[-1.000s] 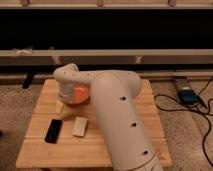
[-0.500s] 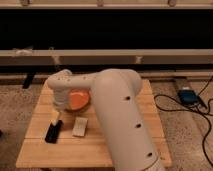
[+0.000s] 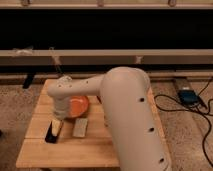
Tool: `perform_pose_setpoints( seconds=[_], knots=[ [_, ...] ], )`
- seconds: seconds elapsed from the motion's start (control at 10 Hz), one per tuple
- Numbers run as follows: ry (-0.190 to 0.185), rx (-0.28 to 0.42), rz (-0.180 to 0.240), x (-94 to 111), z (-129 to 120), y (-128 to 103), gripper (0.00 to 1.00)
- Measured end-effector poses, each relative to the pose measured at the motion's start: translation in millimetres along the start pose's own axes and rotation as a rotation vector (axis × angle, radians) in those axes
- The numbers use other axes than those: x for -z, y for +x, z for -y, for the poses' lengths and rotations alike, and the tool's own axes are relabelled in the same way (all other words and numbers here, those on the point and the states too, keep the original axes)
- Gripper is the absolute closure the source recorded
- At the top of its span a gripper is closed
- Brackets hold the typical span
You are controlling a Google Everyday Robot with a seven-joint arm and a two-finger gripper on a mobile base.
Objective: Push the ceramic bowl across the table
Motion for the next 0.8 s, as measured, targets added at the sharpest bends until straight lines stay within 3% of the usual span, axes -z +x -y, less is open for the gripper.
perform_pose_setpoints(
  seconds=[0.5, 0.8],
  knots=[
    [-0.051, 0.103, -0.030, -10.2, -41.6, 46.1, 0.20],
    [-0.090, 0.250, -0.028, -9.3, -72.5, 72.1, 0.20]
  ],
)
